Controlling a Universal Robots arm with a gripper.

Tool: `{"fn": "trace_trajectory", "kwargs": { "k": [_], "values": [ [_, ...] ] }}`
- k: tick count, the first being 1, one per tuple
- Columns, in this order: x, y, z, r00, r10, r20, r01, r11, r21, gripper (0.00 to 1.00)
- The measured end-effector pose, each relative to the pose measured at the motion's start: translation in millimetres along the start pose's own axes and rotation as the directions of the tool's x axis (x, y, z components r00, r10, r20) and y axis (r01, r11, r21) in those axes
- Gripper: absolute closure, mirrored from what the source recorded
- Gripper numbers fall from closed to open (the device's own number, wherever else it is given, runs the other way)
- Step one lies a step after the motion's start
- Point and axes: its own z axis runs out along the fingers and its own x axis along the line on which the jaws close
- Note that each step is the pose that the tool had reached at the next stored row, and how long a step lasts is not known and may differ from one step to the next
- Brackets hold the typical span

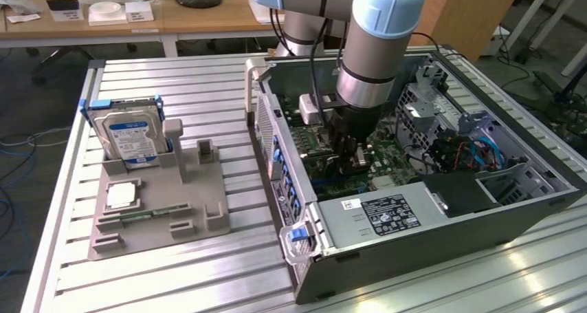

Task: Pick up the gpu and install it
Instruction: 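Insert the gpu into the slot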

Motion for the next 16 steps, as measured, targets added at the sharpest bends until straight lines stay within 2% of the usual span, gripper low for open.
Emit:
{"fn": "trace_trajectory", "kwargs": {
  "k": [16],
  "values": [
    [-2.3, 1.5, 2.9, 1.0000, 0.000, -0.0003, 0.000, 1.0000, 0.0000, 0.72]
  ]
}}
